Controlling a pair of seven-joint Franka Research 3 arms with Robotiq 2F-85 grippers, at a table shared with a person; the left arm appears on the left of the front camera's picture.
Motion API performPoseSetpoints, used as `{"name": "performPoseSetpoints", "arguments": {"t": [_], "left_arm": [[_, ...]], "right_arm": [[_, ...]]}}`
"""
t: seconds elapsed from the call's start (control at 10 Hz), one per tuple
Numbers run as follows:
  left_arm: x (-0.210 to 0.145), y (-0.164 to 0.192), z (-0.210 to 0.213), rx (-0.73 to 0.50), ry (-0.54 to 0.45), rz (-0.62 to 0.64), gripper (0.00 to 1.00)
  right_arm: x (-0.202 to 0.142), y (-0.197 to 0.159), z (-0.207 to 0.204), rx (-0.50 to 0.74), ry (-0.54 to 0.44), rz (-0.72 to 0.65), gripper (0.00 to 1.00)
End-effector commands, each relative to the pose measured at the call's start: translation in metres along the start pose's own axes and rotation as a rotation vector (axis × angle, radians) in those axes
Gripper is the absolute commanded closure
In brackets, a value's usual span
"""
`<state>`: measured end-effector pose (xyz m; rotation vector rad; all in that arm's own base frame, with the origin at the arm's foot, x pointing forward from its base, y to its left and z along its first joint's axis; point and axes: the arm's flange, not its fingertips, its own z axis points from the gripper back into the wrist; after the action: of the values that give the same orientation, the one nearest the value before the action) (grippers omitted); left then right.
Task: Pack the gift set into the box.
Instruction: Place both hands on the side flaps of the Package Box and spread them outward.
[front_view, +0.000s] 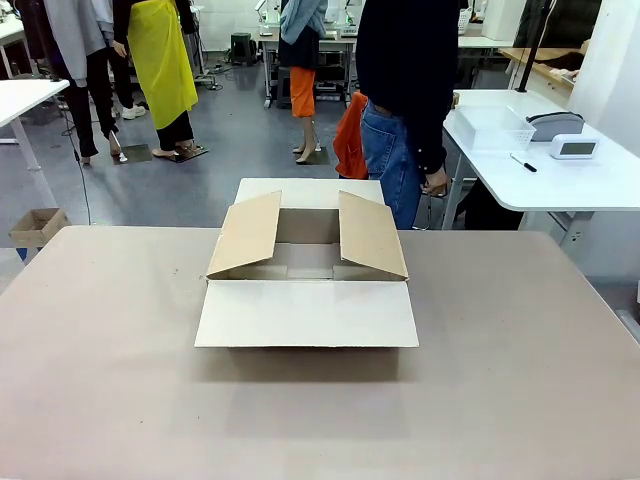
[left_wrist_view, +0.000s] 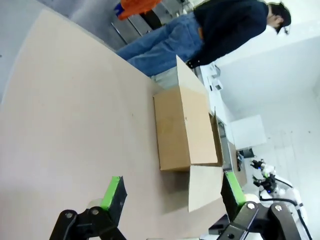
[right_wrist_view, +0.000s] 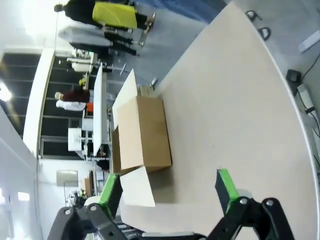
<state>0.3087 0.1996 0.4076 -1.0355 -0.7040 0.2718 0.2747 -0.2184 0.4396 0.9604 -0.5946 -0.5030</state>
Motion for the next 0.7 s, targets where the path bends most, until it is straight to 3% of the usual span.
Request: {"name": "performPoseSetpoints", "arguments": {"t": [0.0,0.3,0.4,0.5,0.6], "left_arm": [[0.0,-0.01,0.002,-0.018,0.034,-0.056,0.0],[-0.002,-0.011,-0.003,-0.002,0.051,-0.025,0.0],[-0.005,-0.037,-0.021,0.055,0.123,-0.073,0.0],[-0.008,-0.074,-0.049,0.081,0.212,-0.158,0.0],[-0.014,-0.121,-0.09,0.13,0.341,-0.214,0.0]], "right_arm": [[-0.005,0.025,-0.002,0.037,0.043,0.074,0.0],[-0.005,0.027,-0.01,0.009,0.056,0.047,0.0],[-0.011,0.043,-0.023,-0.096,0.038,0.057,0.0],[-0.023,0.075,-0.048,-0.11,0.069,0.16,0.0],[-0.044,0.118,-0.09,-0.066,0.178,0.328,0.0]]}}
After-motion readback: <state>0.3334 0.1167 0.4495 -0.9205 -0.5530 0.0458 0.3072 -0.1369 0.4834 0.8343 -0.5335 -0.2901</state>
